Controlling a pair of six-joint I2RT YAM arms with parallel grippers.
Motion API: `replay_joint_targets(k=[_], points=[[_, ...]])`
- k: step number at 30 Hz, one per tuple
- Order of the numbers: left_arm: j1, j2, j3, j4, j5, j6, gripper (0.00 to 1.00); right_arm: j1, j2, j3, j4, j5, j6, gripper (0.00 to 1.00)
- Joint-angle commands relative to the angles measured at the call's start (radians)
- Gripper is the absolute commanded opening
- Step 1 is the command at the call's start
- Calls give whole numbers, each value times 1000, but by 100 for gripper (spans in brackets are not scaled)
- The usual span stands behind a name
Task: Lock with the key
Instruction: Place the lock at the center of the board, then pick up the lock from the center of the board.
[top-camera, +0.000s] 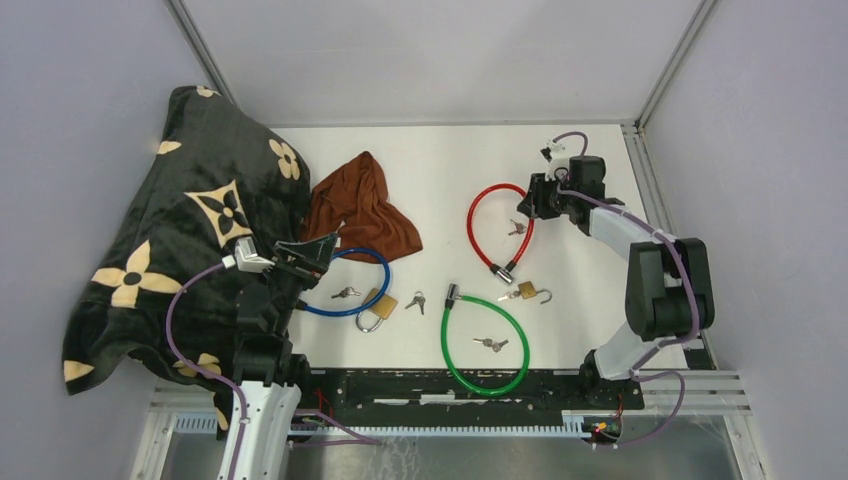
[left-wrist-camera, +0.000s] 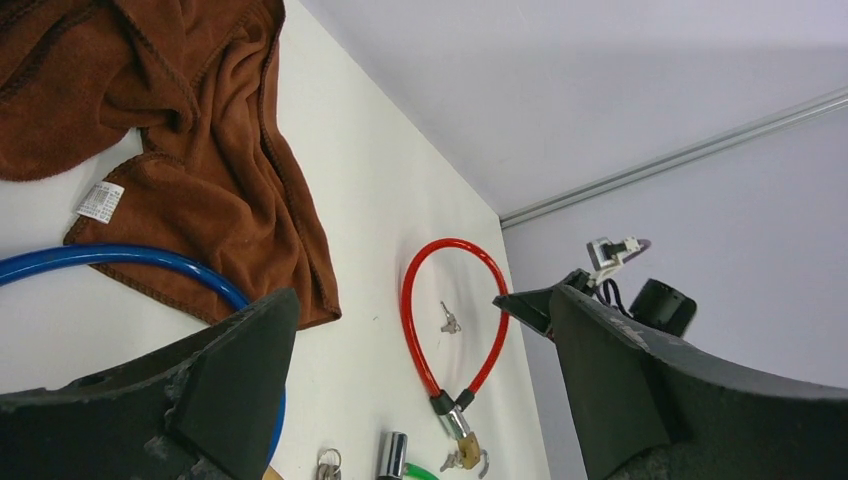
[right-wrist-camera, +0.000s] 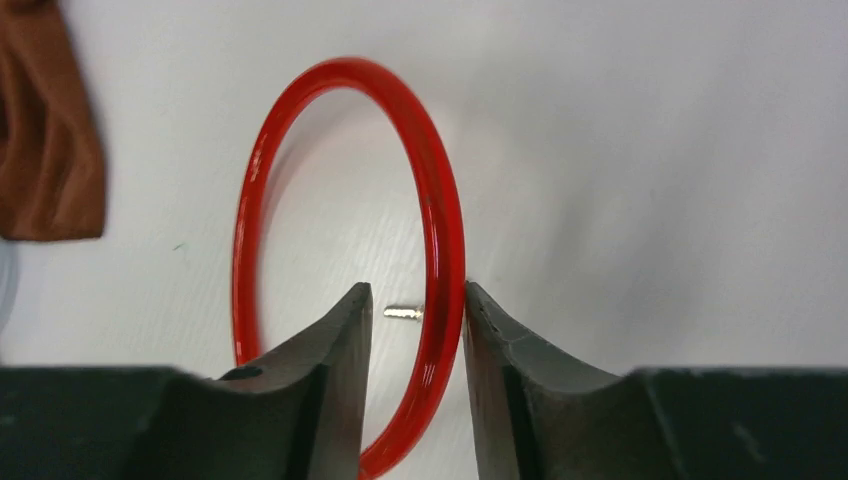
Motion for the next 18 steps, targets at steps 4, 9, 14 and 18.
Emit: replay_joint_targets(k=[4,9,14,18], points=[[4,-13,4,45,10,8,100,12,154,313,-352,382,-225,57],[4,-25,-9,61,10,7,100,90,28,250,-485,595,-270,59],[5,-40,-15,73,13,8,100,228,-118,52,-619,605,-236,58],[4,-53,-18,75,15,13,100,327,-184,-63,-683,593,-181,58]])
